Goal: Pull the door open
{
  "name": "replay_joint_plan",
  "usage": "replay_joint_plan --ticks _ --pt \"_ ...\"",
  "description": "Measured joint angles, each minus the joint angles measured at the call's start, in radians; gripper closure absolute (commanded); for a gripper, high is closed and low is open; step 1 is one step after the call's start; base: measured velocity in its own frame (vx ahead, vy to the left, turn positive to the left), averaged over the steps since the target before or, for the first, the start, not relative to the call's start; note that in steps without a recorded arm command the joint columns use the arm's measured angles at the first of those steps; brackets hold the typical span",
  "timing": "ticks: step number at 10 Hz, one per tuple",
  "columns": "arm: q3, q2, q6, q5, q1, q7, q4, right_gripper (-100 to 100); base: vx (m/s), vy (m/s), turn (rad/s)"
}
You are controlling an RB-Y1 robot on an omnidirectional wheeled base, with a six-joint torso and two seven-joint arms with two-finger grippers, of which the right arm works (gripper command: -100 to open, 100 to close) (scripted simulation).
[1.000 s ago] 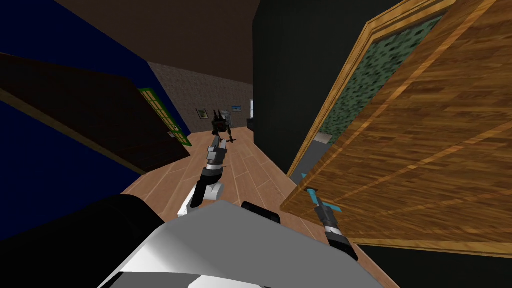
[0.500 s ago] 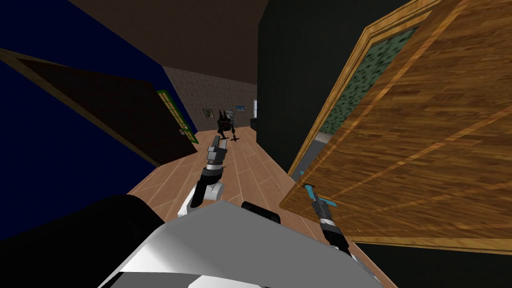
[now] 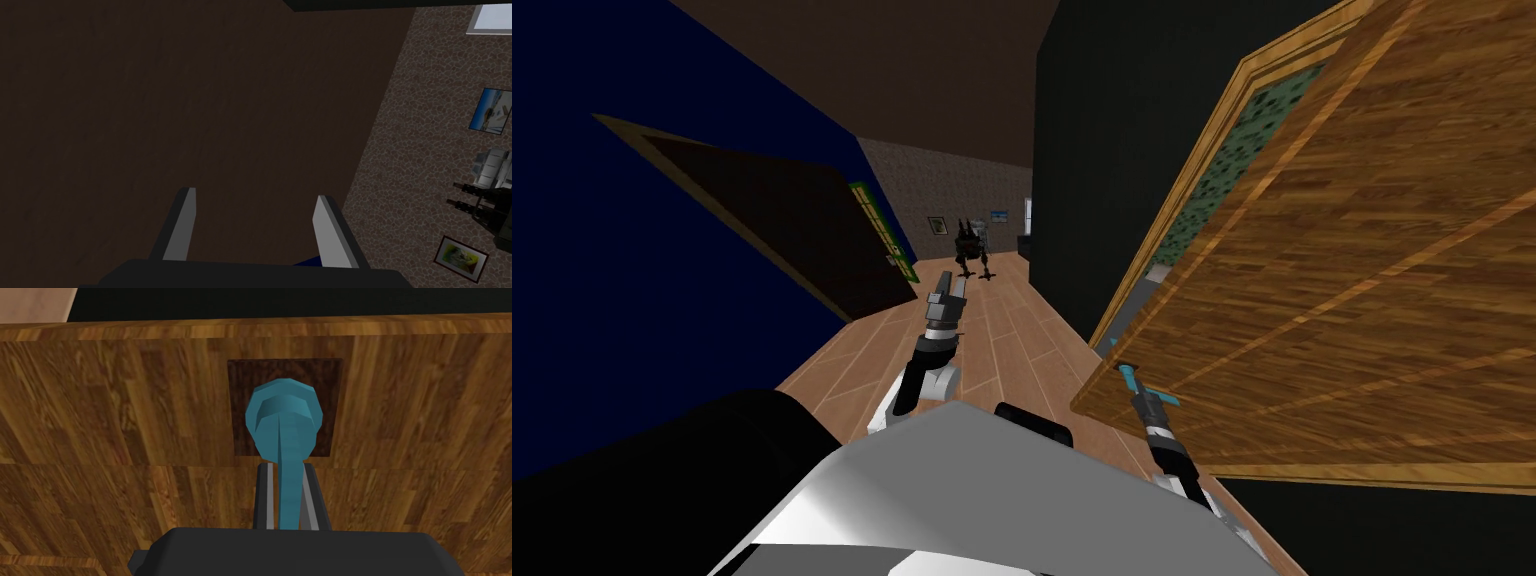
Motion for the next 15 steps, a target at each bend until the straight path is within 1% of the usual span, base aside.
replay_joint_plan --ticks 1,2,3,4,5,6,7,8,9,10,12,13,14,15 --pt "0.0 0.005 0.005 0.001 -0.016 0.003 0.014 100 -0.185 -0.084 0.093" --pt "-0.002 0.009 0.031 0.001 -0.003 0.008 -0.025 100 -0.118 -0.056 0.044" --pt "0.0 0.014 0.035 0.003 -0.015 0.009 -0.009 100 -0.038 -0.015 0.018" --pt "0.001 0.016 0.034 0.004 -0.016 0.009 -0.004 100 -0.122 -0.021 0.15" --pt "0.007 0.007 -0.003 0.007 -0.039 -0.001 0.054 100 -0.146 -0.042 0.075" --pt "0.009 0.001 -0.007 0.007 -0.02 -0.006 0.028 100 -0.074 -0.02 -0.013" --pt "0.011 0.002 -0.002 0.008 -0.012 -0.007 0.018 100 -0.119 -0.024 0.132" --pt "0.018 -0.009 -0.019 0.011 -0.006 -0.017 0.026 100 -0.163 -0.057 0.146" --pt "0.021 -0.019 -0.014 0.011 0.031 -0.023 -0.025 100 -0.104 -0.041 0.032" --pt "0.027 -0.021 -0.02 0.014 0.033 -0.028 -0.02 100 -0.076 -0.027 0.041" --pt "0.037 -0.031 -0.052 0.019 0.034 -0.042 0.008 100 -0.102 -0.055 0.119" --pt "0.043 -0.044 -0.049 0.021 0.067 -0.052 -0.036 100 -0.107 -0.065 0.073" --pt "0.049 -0.046 -0.063 0.024 0.063 -0.059 -0.022 100 -0.049 -0.012 -0.013" --pt "0.051 -0.046 -0.071 0.025 0.064 -0.062 -0.018 100 -0.081 -0.017 0.08"
